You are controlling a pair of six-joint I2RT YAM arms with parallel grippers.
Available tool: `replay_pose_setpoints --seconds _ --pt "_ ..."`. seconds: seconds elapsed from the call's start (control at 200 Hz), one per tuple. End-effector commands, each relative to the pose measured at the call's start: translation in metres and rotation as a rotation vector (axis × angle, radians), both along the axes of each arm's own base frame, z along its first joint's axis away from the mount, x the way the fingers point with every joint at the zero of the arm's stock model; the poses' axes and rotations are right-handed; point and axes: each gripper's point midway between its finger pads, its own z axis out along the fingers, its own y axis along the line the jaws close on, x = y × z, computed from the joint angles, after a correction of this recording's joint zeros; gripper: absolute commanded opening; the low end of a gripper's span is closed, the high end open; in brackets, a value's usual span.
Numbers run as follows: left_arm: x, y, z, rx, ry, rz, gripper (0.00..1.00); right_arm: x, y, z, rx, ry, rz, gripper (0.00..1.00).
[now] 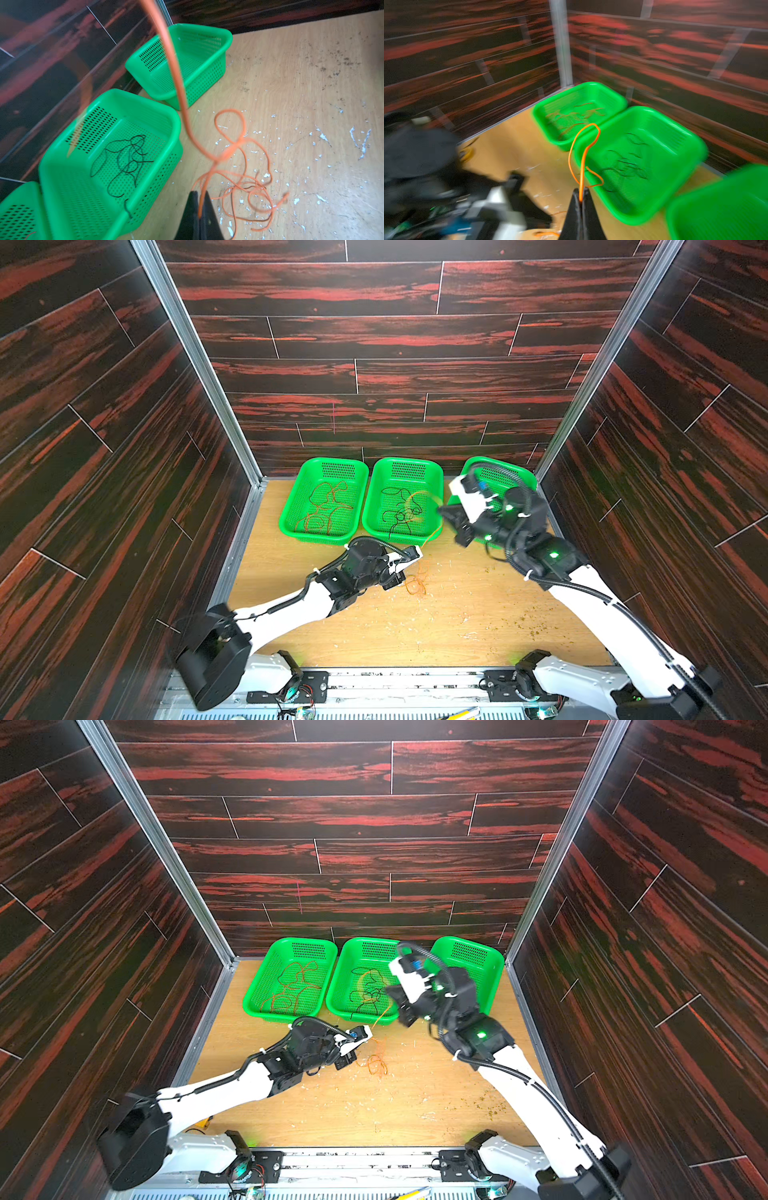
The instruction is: Untangle the cables
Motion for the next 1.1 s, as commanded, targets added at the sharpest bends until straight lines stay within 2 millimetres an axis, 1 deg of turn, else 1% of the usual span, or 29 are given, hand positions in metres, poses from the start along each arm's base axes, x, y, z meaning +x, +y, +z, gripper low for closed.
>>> replay_pose_setpoints --seconds 0.0,0.11,0.155,0.281,0.401,0.596,0.706,0.817,0.932,1.032,1.097 --pt "-0.002 0.018 0.015 -0.017 -0.043 0.056 0.00 0.009 -0.034 0.027 0.055 -0.056 -0.132 0.00" --pt "0.002 0.042 0.017 -0.035 -0.047 0.158 0.00 0.018 -0.055 0.030 0.034 -0.071 -0.193 0.00" --pt "0.005 0.054 0.018 -0.042 -0.048 0.208 0.00 0.022 -0.065 0.028 0.023 -0.069 -0.222 0.00" --pt "0.013 0.093 0.025 -0.072 -0.050 0.363 0.00 0.032 -0.094 0.022 0.010 -0.052 -0.294 0.00" --pt "0.018 0.132 0.028 -0.099 -0.049 0.504 0.00 0.037 -0.116 0.020 -0.005 -0.053 -0.351 0.00" --pt "0.022 0.176 0.019 -0.063 -0.048 0.668 0.00 0.042 -0.137 0.021 -0.024 -0.058 -0.403 0.00" --pt "0.027 0.202 0.014 -0.024 -0.043 0.781 0.00 0.045 -0.154 0.027 -0.016 -0.062 -0.450 0.00" --pt "0.031 0.220 0.018 -0.020 -0.057 0.870 0.00 0.045 -0.173 0.030 -0.019 -0.066 -0.511 0.00" --pt "0.035 0.238 0.020 -0.026 -0.047 0.950 0.00 0.043 -0.192 0.024 -0.027 -0.051 -0.570 0.00" --pt "0.036 0.241 0.021 -0.037 -0.038 0.960 0.00 0.041 -0.204 0.020 -0.030 -0.041 -0.607 0.00" --pt "0.037 0.247 0.021 -0.028 -0.036 0.993 0.00 0.039 -0.212 0.017 -0.039 -0.034 -0.636 0.00"
